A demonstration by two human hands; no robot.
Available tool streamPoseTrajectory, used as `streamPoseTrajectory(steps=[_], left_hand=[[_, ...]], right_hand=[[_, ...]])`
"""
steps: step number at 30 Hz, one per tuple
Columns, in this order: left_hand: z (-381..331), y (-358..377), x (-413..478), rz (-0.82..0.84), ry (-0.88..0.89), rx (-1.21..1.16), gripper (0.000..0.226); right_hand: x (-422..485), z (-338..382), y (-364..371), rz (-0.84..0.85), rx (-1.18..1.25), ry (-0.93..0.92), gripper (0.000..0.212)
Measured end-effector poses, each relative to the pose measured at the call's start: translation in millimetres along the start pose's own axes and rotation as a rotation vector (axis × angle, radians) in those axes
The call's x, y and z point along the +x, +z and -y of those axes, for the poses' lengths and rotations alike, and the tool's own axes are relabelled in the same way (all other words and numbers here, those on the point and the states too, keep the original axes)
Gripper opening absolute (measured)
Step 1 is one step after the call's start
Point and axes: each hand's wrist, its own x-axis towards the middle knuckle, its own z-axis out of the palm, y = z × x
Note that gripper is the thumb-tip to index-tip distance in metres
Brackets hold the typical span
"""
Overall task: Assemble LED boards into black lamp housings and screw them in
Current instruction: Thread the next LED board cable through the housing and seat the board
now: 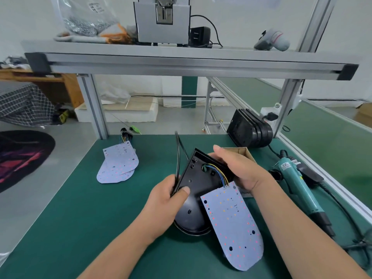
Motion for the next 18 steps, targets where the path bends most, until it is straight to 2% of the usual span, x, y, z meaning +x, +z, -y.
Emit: streamPoseTrajectory(steps=[2,4,6,10,15,18], left_hand=[[0,0,0,0.031,0.011,-0.022,0.029],[0,-1,0,0.035,0.016,-0.069,0.017],[0,-2,0,0.028,0.009,-0.146,0.012],[-3,-3,1,-0.026,-0.040,-0.419,0.028],[-3,-5,3,-0.038,-0.076,-0.507,0.049],[-3,-4,2,-0.002,-0.074,-0.522,0.049]], right_hand=[[-2,3,0,-0.041,0.047,0.008,0.047],[-3,6,0,-0.041,0.063,0.018,0.057],[-3,8,0,-0.056,0.108,0.025,0.059],[-5,11,7,-0.119,0.176,0.002,0.053],[-13,10,17,-0.180,0.001,-0.106,0.048],[-10,6,16,-0.242,-0.240,-0.159,0.046]])
